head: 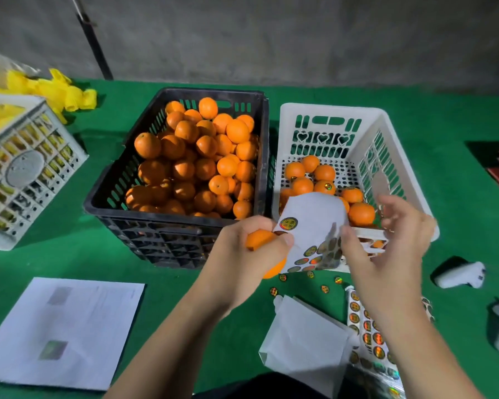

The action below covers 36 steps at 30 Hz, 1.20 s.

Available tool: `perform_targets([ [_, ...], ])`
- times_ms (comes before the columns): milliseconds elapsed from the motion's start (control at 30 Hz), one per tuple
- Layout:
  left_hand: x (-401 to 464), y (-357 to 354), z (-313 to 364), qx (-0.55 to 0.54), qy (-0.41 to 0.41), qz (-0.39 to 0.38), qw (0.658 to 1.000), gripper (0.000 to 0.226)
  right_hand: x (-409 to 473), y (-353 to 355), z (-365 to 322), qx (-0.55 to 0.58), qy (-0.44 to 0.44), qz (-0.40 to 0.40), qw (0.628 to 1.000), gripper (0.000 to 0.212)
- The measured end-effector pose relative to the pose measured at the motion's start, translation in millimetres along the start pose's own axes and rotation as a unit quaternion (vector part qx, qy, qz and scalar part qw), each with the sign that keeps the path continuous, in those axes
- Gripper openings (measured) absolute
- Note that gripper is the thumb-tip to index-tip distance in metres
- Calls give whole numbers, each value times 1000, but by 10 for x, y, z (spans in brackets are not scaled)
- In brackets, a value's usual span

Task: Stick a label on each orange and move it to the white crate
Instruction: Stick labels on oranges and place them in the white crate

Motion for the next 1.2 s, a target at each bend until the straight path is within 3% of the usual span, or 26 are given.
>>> perform_targets([
  [67, -28, -34, 6, 26, -18, -22, 999, 26, -59, 20, -334, 1, 187, 2, 982, 28],
  [133, -70, -81, 40, 14, -28, -62, 998, 19, -91, -12, -478, 10, 259, -64, 964, 21],
  [233, -133, -120, 87, 11, -53, -100, 994, 14, -46, -49, -478, 24, 206, -138, 969, 23],
  [400, -154, -105, 79, 72, -124, -97, 985, 31, 42, -13, -382, 119, 86, -235, 961, 21],
  [667, -148, -104, 15, 79, -128, -108, 983, 45, 181, 44, -240, 203, -49, -225, 952, 15],
  [733, -136, -99, -27, 53, -91, -79, 991, 36, 206, 91, -245, 175, -27, -152, 972, 13],
  [800, -131, -125, -68, -19, 8, -16, 1000, 33, 179, 153, -324, 158, 2, -74, 985, 13],
  [867, -154, -206, -156, -142, 159, 26, 977, 37, 72, 176, -486, 120, 90, -47, 988, 15],
  [933, -180, -289, -209, -234, 247, 48, 939, 42, -87, 164, -654, 83, 209, -66, 972, 14],
  [1033, -202, -345, -234, -301, 292, 80, 904, 41, -214, 183, -773, 72, 273, -79, 956, 17],
  [1200, -222, -391, -180, -359, 318, 113, 870, 41, -402, 60, -693, 77, 256, -67, 961, 15],
])
Point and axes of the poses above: each hand's wrist, its own x-axis towards the middle knuckle, its own y-axis out of the back of the hand, z = x × y, the point moved 4 cm from there along x, towards the middle knuckle, and after that the axes turned 13 degrees about z, right-handed, at the moved point
